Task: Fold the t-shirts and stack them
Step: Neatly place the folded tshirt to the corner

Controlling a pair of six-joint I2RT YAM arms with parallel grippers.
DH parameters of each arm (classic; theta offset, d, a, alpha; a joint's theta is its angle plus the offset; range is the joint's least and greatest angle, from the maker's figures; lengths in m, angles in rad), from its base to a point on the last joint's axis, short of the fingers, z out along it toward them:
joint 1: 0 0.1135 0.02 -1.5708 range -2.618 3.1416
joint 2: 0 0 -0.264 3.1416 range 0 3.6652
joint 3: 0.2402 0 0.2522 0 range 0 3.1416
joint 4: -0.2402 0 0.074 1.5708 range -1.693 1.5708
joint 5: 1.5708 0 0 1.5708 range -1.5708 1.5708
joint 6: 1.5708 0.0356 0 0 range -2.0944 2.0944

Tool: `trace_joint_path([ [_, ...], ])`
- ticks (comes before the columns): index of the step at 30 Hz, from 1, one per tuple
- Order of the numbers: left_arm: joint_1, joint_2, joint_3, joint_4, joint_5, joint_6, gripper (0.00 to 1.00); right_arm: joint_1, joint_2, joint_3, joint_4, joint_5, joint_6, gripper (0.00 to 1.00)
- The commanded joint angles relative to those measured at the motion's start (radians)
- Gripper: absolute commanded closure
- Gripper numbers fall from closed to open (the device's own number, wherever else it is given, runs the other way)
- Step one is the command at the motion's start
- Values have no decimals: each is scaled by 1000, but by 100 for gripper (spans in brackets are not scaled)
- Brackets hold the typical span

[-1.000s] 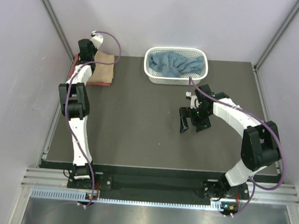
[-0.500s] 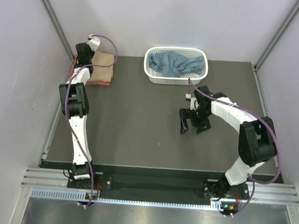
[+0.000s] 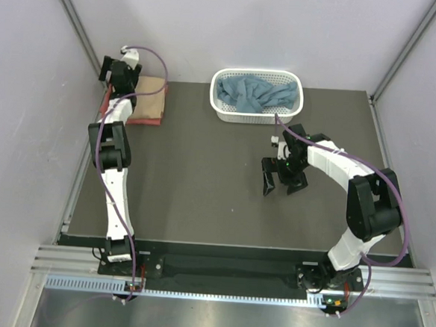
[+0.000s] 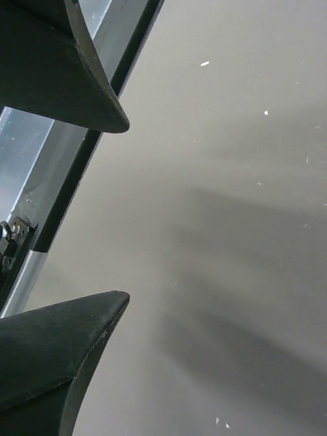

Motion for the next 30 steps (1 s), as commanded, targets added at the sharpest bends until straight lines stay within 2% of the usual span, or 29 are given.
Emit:
trace_joint_path([
  [1,-16,-106,62,54,-94,-85,1,-13,-46,18,24,-15,23,0],
  [6,-63,-224,2,-32,-136,-216,1,-18,-106,-31,87,-35,56,0],
  [9,-125,-345,-151,-19,-153,-276,1,-16,-154,-66,137,-49,89,0],
  [11,-155,-451,-263,-23,-139,-367,1,-16,-198,-85,159,-59,110,0],
  [15,-166,-604,-369,-106,-79,-519,1,-22,-278,-163,225,-81,136,0],
  [18,-166,-719,-417,-182,-53,-520,1,-30,-336,-229,286,-113,159,0],
  [21,-165,-831,-478,-250,-12,-621,1,-35,-393,-302,351,-139,185,0],
  [25,-165,-1027,-698,-253,139,-786,1,-50,-462,-381,415,-180,236,0],
  [26,-196,-1061,-798,-252,151,-853,1,-53,-494,-399,450,-191,245,0],
  [28,-243,-1165,-928,-261,185,-892,1,-64,-525,-450,487,-217,277,0],
  [30,-316,-1241,-1010,-298,186,-940,1,-71,-577,-508,562,-239,300,0],
])
